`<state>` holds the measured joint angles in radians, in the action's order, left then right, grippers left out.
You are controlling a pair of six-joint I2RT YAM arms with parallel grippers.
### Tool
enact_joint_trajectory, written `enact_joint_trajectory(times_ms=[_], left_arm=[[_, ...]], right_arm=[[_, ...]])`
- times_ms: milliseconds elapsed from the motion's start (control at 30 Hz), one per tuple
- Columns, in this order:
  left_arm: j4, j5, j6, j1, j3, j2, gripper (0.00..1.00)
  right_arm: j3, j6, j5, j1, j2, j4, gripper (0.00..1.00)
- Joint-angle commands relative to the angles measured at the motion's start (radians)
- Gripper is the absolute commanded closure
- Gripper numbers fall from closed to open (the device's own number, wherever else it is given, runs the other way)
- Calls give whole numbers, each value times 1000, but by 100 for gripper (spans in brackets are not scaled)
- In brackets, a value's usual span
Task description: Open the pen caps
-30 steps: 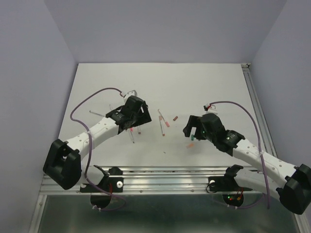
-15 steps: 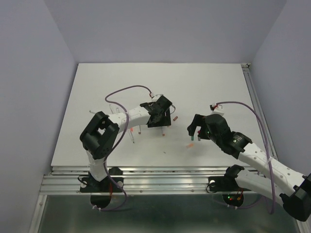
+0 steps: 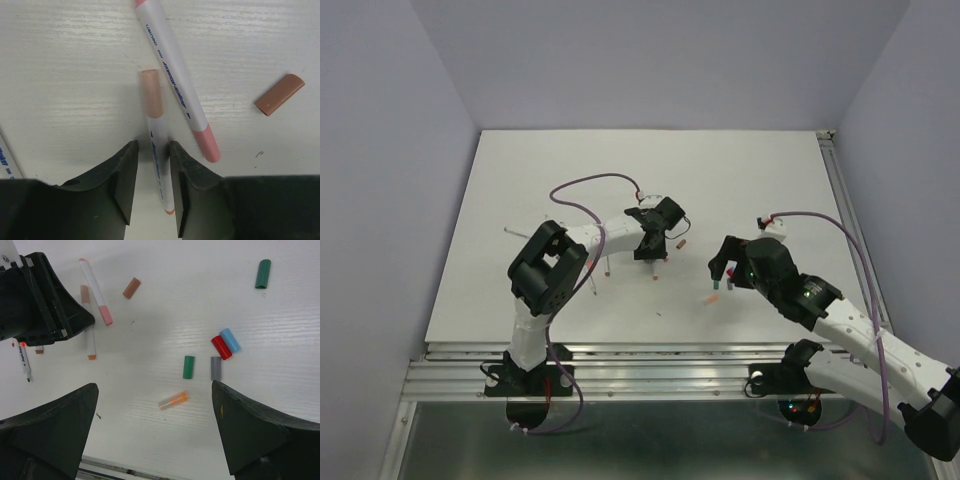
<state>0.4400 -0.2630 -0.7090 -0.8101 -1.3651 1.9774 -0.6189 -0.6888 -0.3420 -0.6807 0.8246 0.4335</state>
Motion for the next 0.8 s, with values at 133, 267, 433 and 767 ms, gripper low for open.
enact_joint_trajectory(times_ms=[133,267,433,767], left_arm=[[62,-41,8,-6,18,23,77],[59,-36,-12,-6,63,9,99],[37,-62,-32,-6,158,-107,100],[-346,191,137,-32,472,-563,100]], right_arm=[[22,-17,-31,6,-24,-9,0],[24,-26,-28,7,-28,-9,0],[28,-8,26,6,-25,-41,0],[97,-24,381,6,-1,-390,0]])
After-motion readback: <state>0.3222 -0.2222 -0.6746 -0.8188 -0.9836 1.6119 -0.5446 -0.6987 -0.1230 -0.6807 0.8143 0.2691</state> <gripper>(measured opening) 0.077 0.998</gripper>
